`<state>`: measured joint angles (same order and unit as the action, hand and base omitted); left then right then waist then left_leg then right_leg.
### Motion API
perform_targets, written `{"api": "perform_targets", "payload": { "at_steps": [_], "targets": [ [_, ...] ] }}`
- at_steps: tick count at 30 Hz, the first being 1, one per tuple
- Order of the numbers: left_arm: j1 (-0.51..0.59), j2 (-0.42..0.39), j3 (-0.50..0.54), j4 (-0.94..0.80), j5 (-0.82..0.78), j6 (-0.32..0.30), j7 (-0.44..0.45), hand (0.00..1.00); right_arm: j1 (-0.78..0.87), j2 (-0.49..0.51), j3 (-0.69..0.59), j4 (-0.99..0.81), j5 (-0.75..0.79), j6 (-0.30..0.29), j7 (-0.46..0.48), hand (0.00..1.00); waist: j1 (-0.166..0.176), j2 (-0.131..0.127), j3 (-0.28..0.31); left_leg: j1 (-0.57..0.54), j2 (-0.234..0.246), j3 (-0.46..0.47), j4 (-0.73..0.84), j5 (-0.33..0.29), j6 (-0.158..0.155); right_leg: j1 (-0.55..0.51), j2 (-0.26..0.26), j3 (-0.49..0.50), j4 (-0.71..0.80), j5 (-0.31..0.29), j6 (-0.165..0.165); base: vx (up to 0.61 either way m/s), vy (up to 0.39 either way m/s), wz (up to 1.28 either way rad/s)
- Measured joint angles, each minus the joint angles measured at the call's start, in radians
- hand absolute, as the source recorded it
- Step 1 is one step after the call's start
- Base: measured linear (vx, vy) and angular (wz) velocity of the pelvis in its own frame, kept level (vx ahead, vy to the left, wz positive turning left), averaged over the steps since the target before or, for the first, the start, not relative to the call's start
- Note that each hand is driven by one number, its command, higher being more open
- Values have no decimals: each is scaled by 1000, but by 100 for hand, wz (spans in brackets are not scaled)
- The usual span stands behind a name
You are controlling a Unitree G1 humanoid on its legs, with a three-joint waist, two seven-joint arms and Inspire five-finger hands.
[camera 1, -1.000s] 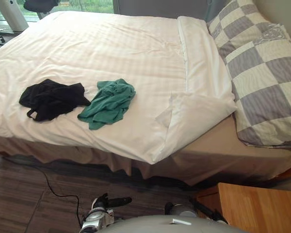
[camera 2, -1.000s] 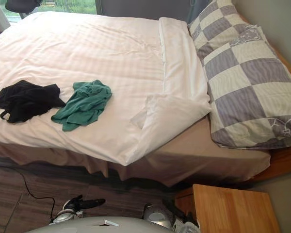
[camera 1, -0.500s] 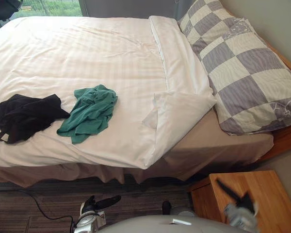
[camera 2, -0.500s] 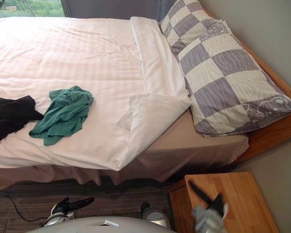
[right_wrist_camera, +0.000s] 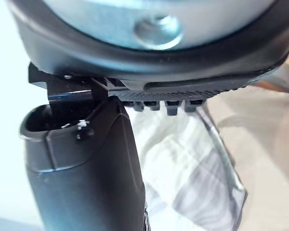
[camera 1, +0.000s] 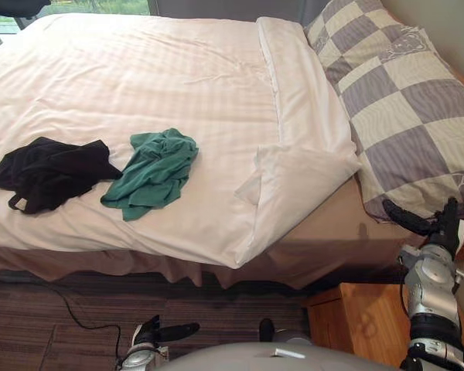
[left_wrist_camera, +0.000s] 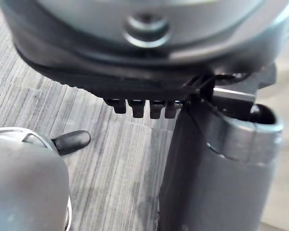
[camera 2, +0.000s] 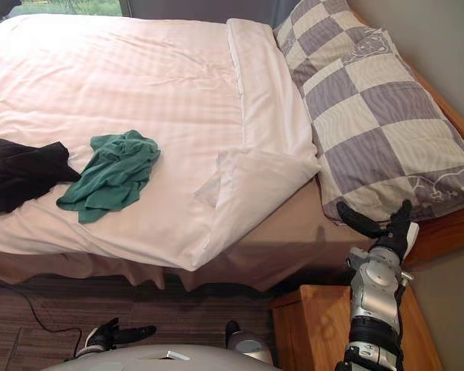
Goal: Tidy up the quilt and then pick up the clothes from the bed and put them into the laundry hamper
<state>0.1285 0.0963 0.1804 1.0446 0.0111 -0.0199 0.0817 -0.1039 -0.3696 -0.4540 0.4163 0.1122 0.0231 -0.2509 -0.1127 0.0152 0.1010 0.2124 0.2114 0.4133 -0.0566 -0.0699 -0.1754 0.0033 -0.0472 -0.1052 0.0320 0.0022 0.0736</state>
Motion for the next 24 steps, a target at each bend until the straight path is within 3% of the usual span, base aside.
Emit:
{"api": "perform_targets", "payload": {
  "at_steps": [6,14,24],
  "targets": [
    [8,6,-28,2,0,-2,0,100,-115,-112,152,0,-105,-1,4,100,1,5,7,-18,-22,-39,2,1,4,7,-19,-14,-30,29,8,-56,8,10],
    [26,27,-57,2,1,-3,1,100,-192,-142,314,-50,-160,-14,51,100,12,-5,21,-44,-30,-76,4,11,20,13,-24,-37,-65,60,10,-74,-16,10],
    [-4,27,-66,1,-1,-24,10,100,-390,-224,527,-53,-226,-16,94,100,26,11,98,-130,-46,-105,28,22,36,-39,-43,-53,-87,98,7,-21,-7,6]
  ]
}}
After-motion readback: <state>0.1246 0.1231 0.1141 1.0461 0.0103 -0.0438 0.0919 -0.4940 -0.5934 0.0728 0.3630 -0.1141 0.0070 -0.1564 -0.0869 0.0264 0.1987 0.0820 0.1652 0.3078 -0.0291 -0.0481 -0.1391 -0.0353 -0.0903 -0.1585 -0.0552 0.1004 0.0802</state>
